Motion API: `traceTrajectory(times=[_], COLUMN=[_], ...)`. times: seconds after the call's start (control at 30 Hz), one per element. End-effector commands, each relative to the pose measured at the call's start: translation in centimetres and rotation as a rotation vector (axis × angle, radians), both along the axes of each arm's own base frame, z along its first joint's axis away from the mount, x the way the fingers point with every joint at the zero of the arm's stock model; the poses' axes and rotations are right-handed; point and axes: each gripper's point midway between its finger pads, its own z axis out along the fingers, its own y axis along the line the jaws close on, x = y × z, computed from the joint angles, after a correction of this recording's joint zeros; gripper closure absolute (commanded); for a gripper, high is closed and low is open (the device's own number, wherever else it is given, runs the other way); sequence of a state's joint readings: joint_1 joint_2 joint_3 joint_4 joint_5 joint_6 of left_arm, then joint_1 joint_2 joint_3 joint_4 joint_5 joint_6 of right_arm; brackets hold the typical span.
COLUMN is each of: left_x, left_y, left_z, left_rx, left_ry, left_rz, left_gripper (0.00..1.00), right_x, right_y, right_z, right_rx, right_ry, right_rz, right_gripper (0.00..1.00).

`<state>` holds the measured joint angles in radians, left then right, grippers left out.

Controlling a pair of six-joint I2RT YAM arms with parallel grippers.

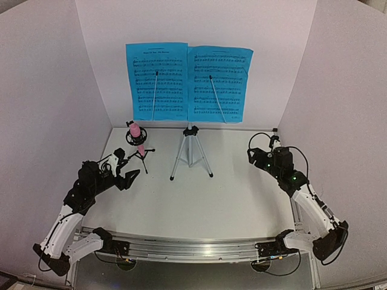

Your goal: Set up the instrument practice props

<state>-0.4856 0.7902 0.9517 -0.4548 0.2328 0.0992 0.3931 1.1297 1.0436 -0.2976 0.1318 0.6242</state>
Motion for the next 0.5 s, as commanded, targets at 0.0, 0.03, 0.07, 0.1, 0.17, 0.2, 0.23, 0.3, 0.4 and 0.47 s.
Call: traceTrajectory(times=[0.0,0.03,0.07,0.1,0.17,0.2,0.23,0.3,0.4,0.47], left_x=[1.7,1.9,2.2,2.5,3.1,3.4,3.7,4.4,5.1,5.1], left_y=[2.2,2.6,3.1,3.7,4.9,5.6,6.3,7.7,10.3,11.4], left_z=[0.2,-0.2,-0.7,-1.2,-2.2,-2.7,-3.4,-4.8,-7.4,-9.0], left_rx=[-0.110,-0.122,-0.131,-0.141,-0.153,-0.157,-0.159,-0.158,-0.133,-0.104], left_ry=[0.014,0.027,0.038,0.048,0.063,0.068,0.072,0.079,0.096,0.103], left_rz=[0.148,0.169,0.197,0.225,0.288,0.320,0.354,0.426,0.555,0.600], left_gripper=[0.27,0.27,0.27,0.27,0.27,0.26,0.25,0.22,0.14,0.07], right_x=[-0.3,-0.4,-0.5,-0.5,-0.8,-1.0,-1.2,-1.7,-2.4,-2.9], right_y=[-0.4,-0.6,-0.8,-1.0,-1.8,-2.2,-2.6,-3.6,-4.9,-5.5], right_z=[-0.4,-0.8,-1.4,-1.9,-2.8,-3.2,-3.7,-4.5,-5.8,-6.4], right_rx=[0.003,-0.009,-0.026,-0.045,-0.081,-0.098,-0.115,-0.157,-0.223,-0.262], right_ry=[-0.005,0.000,0.006,0.011,0.016,0.018,0.020,0.020,0.023,0.023], right_rz=[-0.017,-0.020,-0.023,-0.027,-0.051,-0.066,-0.078,-0.108,-0.136,-0.140], right_gripper=[0.16,0.16,0.16,0.16,0.15,0.15,0.14,0.12,0.10,0.08])
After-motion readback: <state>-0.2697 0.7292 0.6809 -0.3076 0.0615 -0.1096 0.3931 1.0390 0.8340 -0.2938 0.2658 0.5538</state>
